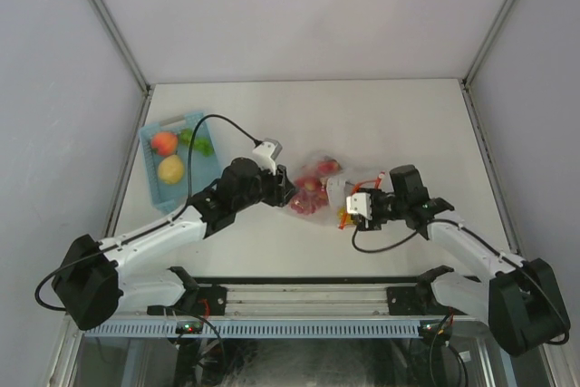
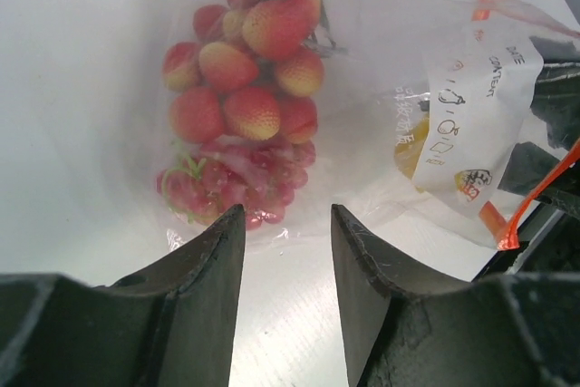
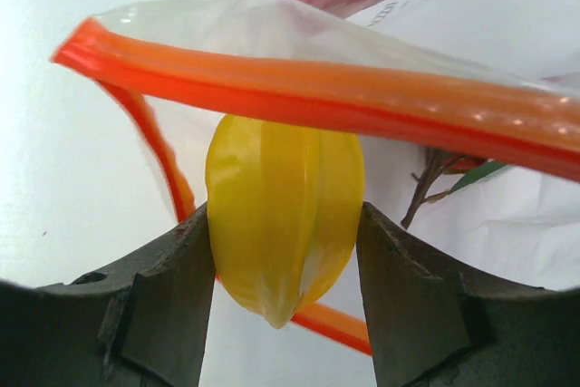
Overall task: Open the zip-top bag and remove the fake food
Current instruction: Pick up the fake fruit from the zipper food storage bag.
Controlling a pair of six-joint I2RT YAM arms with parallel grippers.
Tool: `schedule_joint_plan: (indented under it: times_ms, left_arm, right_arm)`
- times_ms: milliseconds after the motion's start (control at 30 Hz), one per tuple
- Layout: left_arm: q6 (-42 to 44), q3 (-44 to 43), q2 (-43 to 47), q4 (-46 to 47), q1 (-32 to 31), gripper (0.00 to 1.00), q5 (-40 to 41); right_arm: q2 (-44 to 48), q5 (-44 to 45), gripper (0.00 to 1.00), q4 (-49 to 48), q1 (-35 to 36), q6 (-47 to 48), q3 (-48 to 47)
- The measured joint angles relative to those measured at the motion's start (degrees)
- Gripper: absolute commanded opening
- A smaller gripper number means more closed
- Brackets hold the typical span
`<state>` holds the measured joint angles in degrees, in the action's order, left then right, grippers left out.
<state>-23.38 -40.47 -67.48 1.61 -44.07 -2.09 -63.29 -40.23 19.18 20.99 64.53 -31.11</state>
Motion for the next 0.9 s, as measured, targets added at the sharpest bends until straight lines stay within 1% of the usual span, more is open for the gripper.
schedule_joint_plan:
  times_ms: [133, 267, 400, 567, 767, 900]
  left_arm:
    - [0.0, 1.9, 1.3, 1.0, 0.0, 0.47, -0.2]
    - [-0.1, 3.3, 2.6, 3.1, 0.0, 0.47, -1.2]
    - [-0.1, 4.1, 3.1, 5.5, 0.0, 0.47, -1.9]
    - [-0.1, 5.0, 3.9, 8.4, -0.1, 0.47, -2.6]
    - [0.0, 6.6, 4.7, 11.6, -0.8, 0.47, -2.9]
    - [0.3, 8.2, 5.7, 13.9, -1.1, 0.47, -3.1]
  right_arm:
    - [5.1, -0.4, 0.17, -2.8, -0.9, 3.5, 7.2]
    - [6.3, -0.6, 0.17, -3.4, -1.7, 5.5, 9.6]
    - [8.6, -1.2, 0.17, -4.5, -2.8, 6.2, 10.4]
    - [12.4, -4.2, 0.17, -5.2, -5.7, 4.6, 10.3]
    - [16.2, -7.2, 0.16, -3.7, -8.3, 1.4, 10.3]
    - [18.6, -8.4, 0.16, -0.7, -9.3, -0.4, 9.4]
